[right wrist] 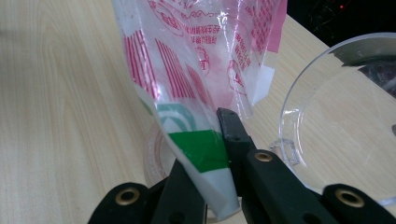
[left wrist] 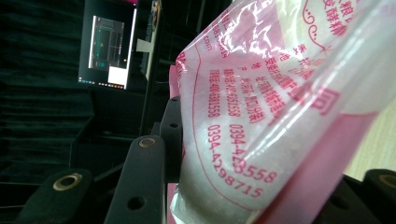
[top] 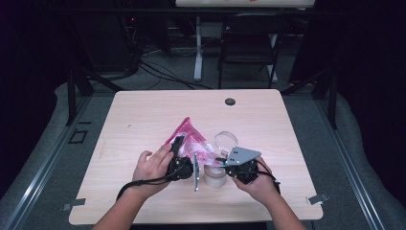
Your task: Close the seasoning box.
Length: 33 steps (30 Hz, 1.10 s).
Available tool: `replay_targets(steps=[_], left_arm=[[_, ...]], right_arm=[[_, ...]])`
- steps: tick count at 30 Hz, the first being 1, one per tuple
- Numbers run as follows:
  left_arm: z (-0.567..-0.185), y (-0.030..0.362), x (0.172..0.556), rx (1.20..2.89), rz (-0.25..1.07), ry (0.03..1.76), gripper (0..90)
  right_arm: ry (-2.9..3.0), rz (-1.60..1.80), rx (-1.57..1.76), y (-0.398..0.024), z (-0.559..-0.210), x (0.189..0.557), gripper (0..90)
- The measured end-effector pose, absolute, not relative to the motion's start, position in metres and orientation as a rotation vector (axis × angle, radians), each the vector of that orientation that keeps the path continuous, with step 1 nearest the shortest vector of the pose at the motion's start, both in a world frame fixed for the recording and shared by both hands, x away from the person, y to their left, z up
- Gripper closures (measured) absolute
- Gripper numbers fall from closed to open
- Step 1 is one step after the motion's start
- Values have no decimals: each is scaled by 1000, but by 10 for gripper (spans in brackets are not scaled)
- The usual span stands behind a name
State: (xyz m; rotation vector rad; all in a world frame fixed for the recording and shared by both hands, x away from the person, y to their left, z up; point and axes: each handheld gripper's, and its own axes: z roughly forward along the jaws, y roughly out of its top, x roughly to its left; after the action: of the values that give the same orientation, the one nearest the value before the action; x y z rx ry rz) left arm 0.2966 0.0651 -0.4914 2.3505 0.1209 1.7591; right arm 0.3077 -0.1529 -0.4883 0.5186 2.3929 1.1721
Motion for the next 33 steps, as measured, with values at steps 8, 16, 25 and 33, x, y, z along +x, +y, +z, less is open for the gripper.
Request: replay_targets(steps=[8, 16, 25, 33], left_arm=[[-496, 66, 297, 2372, 1730, 144, 670], [-500, 69, 297, 2380, 1705, 169, 674], [-504, 71, 298, 2398, 1680, 189, 680], [-510, 72, 297, 2417, 1639, 237, 686]], right_arm=[[2393, 1170, 517, -153, -488, 307, 897], [2392, 1169, 509, -151, -488, 306, 897], [2392, 1158, 507, -149, -489, 305, 897], [2392, 1157, 501, -147, -489, 304, 896]])
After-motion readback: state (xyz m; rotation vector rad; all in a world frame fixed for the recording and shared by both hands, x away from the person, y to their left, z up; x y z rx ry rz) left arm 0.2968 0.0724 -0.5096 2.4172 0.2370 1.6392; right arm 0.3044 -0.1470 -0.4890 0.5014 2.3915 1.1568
